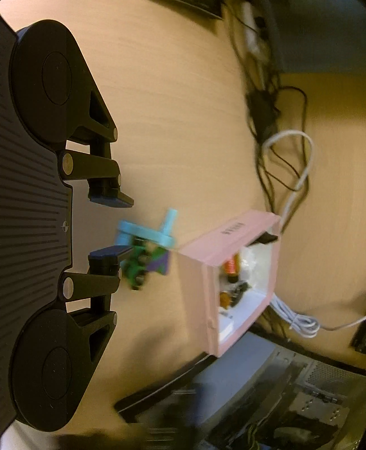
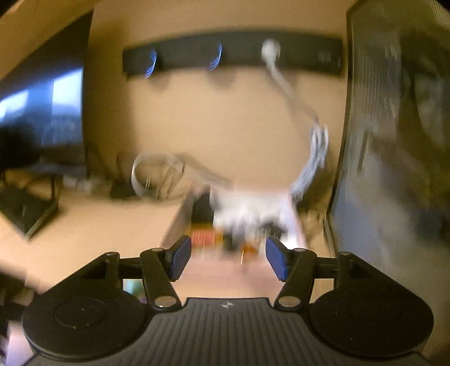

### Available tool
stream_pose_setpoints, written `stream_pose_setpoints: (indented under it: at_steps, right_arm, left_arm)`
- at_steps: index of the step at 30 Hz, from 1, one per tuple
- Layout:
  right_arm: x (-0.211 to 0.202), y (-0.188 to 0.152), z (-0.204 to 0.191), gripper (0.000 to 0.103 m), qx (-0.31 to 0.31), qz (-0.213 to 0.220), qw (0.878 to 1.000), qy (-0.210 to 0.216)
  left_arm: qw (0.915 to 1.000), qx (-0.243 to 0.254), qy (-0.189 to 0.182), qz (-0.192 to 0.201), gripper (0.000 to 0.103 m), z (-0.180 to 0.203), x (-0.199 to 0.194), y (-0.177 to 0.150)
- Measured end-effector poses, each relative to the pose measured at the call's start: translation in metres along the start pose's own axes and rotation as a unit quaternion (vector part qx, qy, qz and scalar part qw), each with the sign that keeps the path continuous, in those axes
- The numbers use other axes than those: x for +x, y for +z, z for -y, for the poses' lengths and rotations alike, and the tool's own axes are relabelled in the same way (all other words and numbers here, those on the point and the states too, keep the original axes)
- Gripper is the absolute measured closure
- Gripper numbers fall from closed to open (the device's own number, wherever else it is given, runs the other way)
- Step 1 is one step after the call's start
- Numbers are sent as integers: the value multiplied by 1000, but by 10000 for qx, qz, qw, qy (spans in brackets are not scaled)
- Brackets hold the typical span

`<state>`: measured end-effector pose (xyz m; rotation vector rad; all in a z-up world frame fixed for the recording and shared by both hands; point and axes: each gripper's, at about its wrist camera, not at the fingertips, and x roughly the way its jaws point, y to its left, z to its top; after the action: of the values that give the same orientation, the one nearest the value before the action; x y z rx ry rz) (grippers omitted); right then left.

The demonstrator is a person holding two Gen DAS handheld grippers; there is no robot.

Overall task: Organize rigid objects
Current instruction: 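Grasp the light blue plastic part with the left gripper while the right gripper reaches toward the green toy car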

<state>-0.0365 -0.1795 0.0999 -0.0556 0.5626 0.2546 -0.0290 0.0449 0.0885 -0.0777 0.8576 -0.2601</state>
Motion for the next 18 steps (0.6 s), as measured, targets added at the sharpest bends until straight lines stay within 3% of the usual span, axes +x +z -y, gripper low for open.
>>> stream_pose_setpoints:
  at_steps: [4,9,12,14,18]
  right_arm:
    - [-7,-36,-4,44,85,-390,9992,-67]
    - [-25,-61,-9,40,174,-460,9987,-153]
    - [-30,-67,-13,38,142,-523,9985,-100]
    - [-30,-68,-15,38,144,-593,9981,-29]
    - [-20,-62,-23,37,8,-629,9980,107]
  left_arm:
    - [9994,309,18,-126,71,10,29,20]
    - [9987,350,242,-270,70,16,60,27]
    - [9988,212,315,-322,71,9,68,26]
    - [9985,176,306,-423,78,3,70,21]
    - [9983,72,339,-469,80,-10,52,4]
